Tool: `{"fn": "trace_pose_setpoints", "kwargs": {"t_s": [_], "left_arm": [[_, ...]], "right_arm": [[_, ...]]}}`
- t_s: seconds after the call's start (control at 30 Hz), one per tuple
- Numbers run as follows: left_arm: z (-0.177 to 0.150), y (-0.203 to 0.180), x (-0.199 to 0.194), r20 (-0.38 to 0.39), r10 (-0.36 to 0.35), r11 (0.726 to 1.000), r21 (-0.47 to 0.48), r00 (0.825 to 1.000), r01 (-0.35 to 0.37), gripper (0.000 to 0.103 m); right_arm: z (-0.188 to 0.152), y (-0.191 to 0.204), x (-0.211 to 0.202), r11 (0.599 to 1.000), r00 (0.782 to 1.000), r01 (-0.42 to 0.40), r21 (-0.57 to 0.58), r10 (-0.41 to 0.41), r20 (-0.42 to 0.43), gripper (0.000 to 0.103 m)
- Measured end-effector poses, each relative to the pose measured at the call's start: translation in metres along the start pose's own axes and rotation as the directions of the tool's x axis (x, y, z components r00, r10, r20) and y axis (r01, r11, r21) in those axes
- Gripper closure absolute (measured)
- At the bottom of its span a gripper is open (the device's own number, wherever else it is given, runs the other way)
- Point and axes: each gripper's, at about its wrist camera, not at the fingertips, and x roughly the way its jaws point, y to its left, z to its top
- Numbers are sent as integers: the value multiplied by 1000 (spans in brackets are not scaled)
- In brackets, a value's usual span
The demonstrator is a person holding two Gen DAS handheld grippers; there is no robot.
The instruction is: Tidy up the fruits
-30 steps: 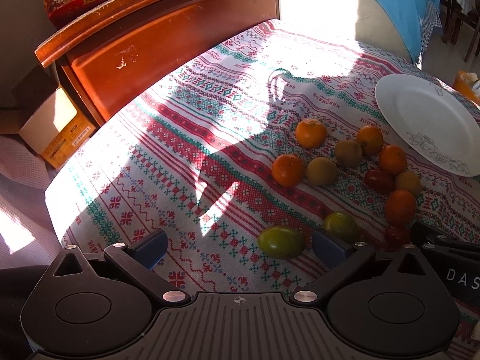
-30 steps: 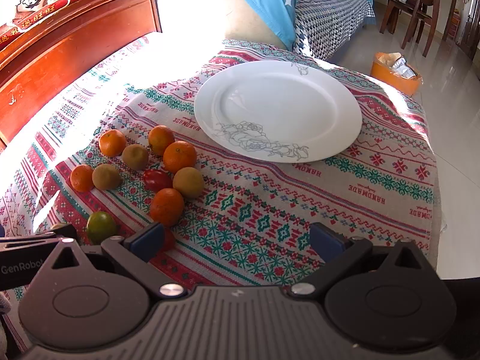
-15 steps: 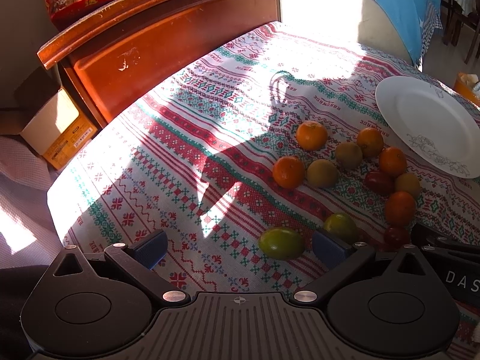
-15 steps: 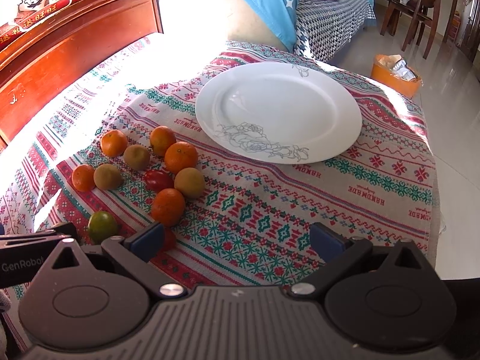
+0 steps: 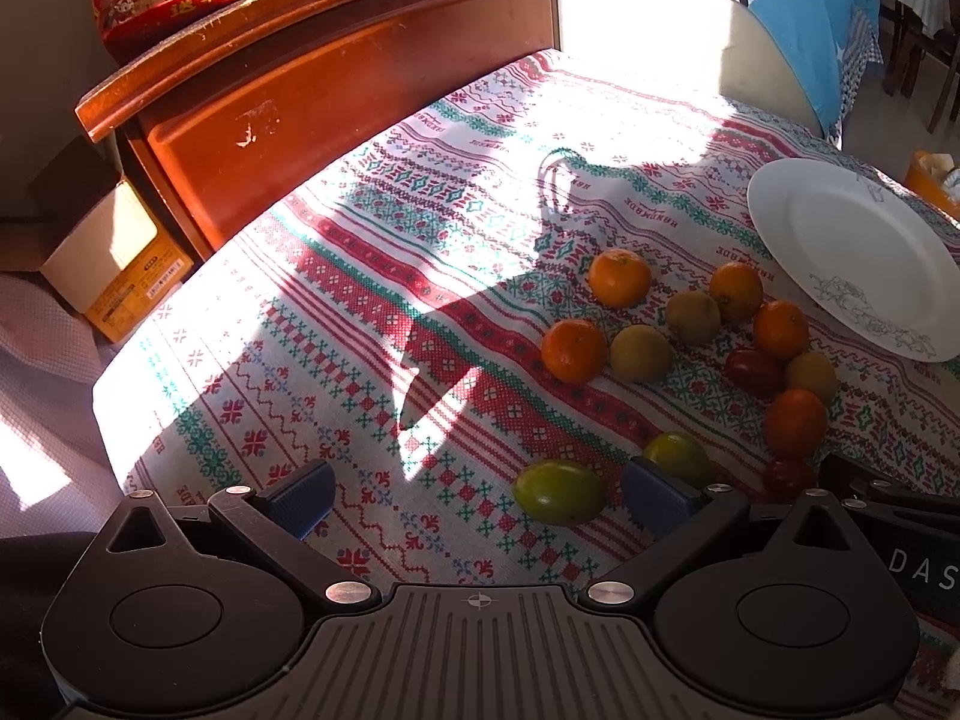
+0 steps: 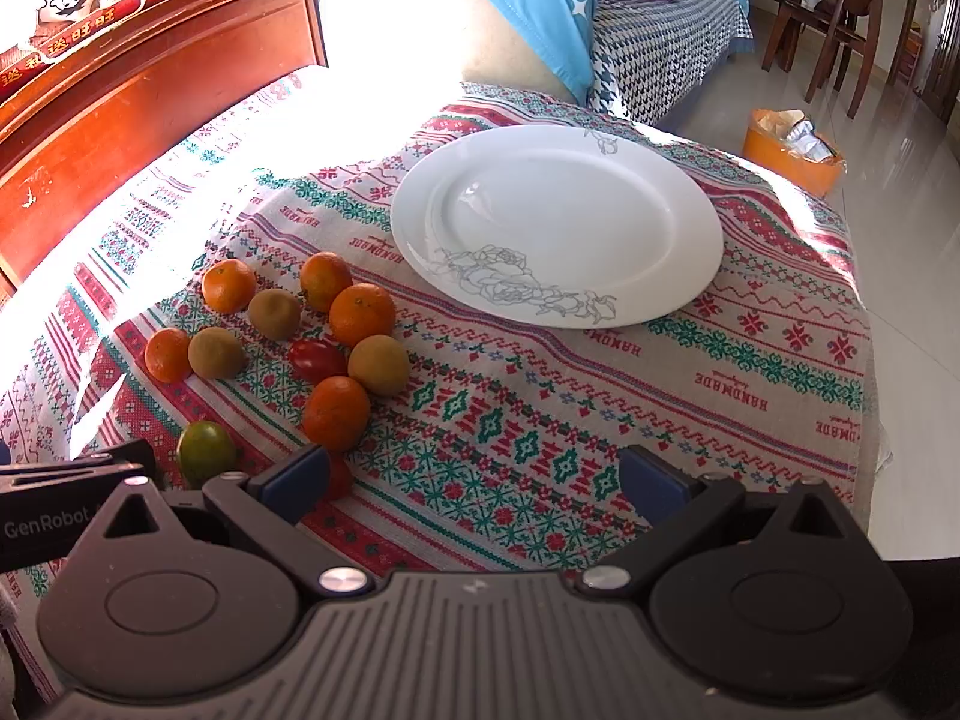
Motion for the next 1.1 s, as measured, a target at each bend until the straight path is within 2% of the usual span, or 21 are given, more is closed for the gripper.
{"fn": "trace_pose_setpoints", "kwargs": {"t_s": [0.6, 0.73, 0.8, 1.0, 1.1], "left_arm": [[-1, -2, -1, 14, -18, 1000, 9, 1000, 18, 1], [-1, 1, -1, 14, -49, 999, -13, 999, 49, 1], [-3, 4, 0, 7, -76, 997, -30, 997, 77, 1], [-5, 14, 2, 4, -63, 997, -55, 998, 63, 1], [-5, 21, 0, 18, -68, 995, -68, 998, 69, 1]], "right_arm": [[0, -4, -2, 1000, 1000, -10, 6, 10, 2, 1], [-1, -7, -5, 1000, 1000, -22, 5, 22, 20, 2], [-1, -10, -8, 999, 999, -41, 2, 41, 32, 2], [-8, -25, -16, 993, 991, -118, 5, 118, 66, 3], [-13, -30, -18, 987, 984, -162, -6, 162, 75, 8]]}}
